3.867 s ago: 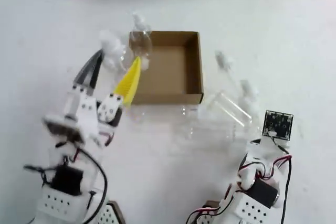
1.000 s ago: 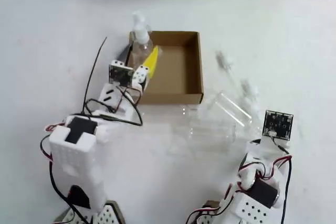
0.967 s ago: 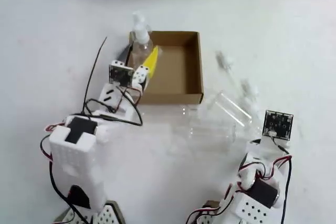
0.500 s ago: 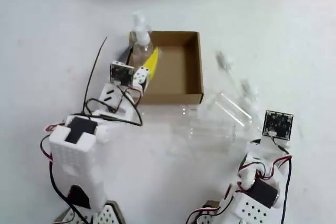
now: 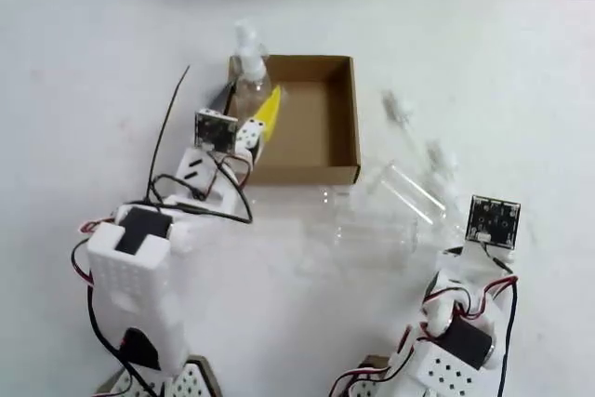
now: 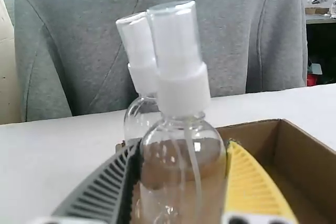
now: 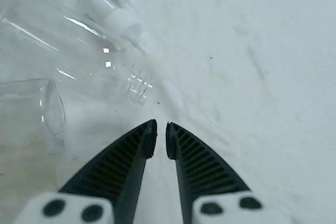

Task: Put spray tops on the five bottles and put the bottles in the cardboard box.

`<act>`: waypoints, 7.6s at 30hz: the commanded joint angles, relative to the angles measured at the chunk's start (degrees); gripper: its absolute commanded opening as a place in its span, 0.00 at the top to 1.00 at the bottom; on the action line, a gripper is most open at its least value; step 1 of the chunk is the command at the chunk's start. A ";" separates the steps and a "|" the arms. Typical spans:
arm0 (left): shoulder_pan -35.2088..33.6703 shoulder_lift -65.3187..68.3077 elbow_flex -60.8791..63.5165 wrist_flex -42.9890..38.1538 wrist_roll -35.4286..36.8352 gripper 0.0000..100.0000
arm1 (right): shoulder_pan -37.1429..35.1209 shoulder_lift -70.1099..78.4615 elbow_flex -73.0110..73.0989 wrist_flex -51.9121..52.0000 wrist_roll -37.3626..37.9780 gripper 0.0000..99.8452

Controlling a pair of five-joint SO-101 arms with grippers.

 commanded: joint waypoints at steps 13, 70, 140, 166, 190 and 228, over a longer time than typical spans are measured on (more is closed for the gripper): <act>-1.89 -0.92 -3.16 6.07 -0.44 0.74 | 0.57 -0.66 0.44 0.40 0.62 0.98; -2.33 -58.24 25.93 28.84 -0.53 0.95 | 0.48 -0.66 0.44 0.40 0.62 0.98; 24.40 -25.80 -33.76 129.85 -53.63 0.77 | 0.04 -0.66 0.44 0.40 5.01 0.98; 21.49 -4.62 -50.20 133.45 -53.98 0.77 | 0.04 -0.66 0.44 0.40 5.01 0.98; 21.41 -20.09 -31.21 134.59 -53.71 0.77 | 0.04 -0.66 0.44 0.40 5.10 0.98; 22.64 -22.20 -27.08 124.31 -53.45 0.65 | 0.04 -0.66 0.44 0.40 5.10 0.98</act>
